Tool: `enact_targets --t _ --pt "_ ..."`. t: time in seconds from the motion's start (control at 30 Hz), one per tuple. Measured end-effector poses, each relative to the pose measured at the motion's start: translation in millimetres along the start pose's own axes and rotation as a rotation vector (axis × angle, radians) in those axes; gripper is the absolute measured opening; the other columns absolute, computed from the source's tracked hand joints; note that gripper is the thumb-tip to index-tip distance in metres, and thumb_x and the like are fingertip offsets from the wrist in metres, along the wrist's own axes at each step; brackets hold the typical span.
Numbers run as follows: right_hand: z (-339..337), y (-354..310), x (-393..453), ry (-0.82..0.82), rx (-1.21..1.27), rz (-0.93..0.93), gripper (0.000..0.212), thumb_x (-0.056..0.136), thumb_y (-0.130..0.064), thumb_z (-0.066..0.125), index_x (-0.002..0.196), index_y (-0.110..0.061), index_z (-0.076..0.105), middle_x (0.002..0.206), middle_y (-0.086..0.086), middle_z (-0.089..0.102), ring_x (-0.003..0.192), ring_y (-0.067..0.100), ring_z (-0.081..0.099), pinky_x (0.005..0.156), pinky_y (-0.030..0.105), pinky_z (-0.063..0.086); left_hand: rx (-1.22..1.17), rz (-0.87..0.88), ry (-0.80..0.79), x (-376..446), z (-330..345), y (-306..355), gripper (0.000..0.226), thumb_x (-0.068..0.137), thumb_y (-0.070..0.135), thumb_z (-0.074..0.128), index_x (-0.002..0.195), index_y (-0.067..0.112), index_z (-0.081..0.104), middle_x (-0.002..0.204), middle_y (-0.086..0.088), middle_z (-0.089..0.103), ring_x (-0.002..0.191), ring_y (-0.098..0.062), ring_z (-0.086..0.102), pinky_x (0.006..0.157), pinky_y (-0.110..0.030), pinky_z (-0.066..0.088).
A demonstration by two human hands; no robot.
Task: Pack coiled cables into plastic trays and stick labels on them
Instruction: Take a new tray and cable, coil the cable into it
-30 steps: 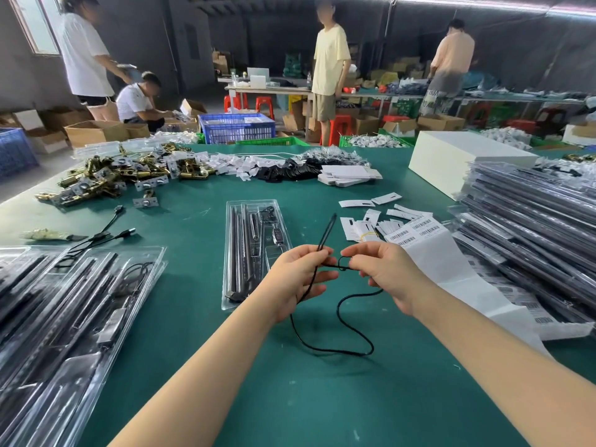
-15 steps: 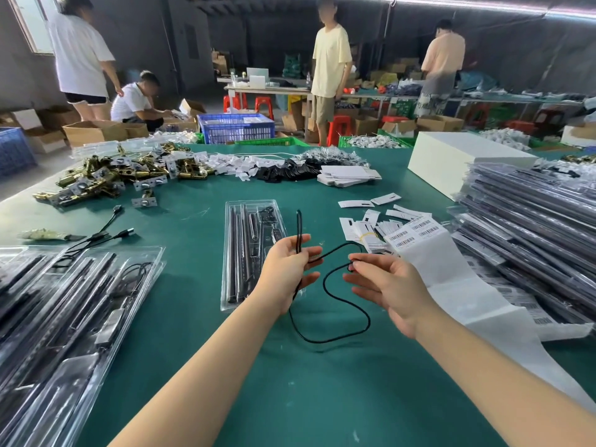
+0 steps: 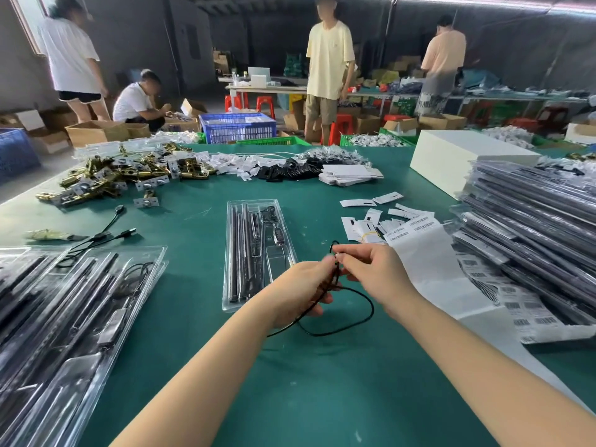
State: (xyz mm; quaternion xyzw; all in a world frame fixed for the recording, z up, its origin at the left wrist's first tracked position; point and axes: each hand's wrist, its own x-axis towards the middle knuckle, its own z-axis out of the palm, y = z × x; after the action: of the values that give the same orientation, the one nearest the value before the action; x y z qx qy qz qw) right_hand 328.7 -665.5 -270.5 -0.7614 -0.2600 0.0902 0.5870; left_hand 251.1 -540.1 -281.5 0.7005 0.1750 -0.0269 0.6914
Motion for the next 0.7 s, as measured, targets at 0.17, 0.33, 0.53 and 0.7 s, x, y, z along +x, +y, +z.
enact_targets --t 0.17,0.33,0.53,0.7 --pt "-1 1 -9 0.144 0.127 0.02 0.021 0.092 -0.015 0.062 0.09 -0.034 0.073 0.069 -0.02 0.068 0.056 0.001 0.063 0.056 0.018 0.052 -0.063 0.006 0.117 -1 -20 7 0.017 0.103 0.021 0.041 0.097 0.016 0.057 0.079 0.002 0.052 0.052 -0.004 0.058 0.044 -0.018 0.046" --pt "4 3 -31 -0.07 0.171 0.102 0.023 0.094 -0.018 0.059 0.087 -0.032 0.076 0.076 -0.012 0.073 0.037 0.01 0.047 0.044 0.015 0.039 -0.002 0.058 0.298 5 -39 8 0.019 0.103 0.019 0.034 0.095 0.019 0.052 0.082 -0.001 0.049 0.047 -0.007 0.05 0.037 -0.017 0.032" --pt "7 -4 -36 -0.18 0.657 0.28 0.02 0.093 -0.019 0.06 0.09 -0.027 0.078 0.091 0.011 0.074 0.047 0.015 0.06 0.044 0.02 0.043 0.149 0.137 0.465 11 -44 6 0.018 0.102 0.023 0.032 0.101 0.02 0.05 0.08 -0.001 0.047 0.054 -0.013 0.044 0.039 -0.02 0.031" --pt "10 -13 -20 -0.028 0.803 0.3 0.022 0.094 -0.013 0.059 0.086 -0.021 0.078 0.082 0.006 0.073 0.061 0.016 0.069 0.054 0.02 0.055 0.219 0.186 0.127 1 -35 3 0.034 0.098 0.05 0.04 0.096 0.018 0.053 0.065 0.005 0.042 0.045 -0.01 0.037 0.041 -0.018 0.027"
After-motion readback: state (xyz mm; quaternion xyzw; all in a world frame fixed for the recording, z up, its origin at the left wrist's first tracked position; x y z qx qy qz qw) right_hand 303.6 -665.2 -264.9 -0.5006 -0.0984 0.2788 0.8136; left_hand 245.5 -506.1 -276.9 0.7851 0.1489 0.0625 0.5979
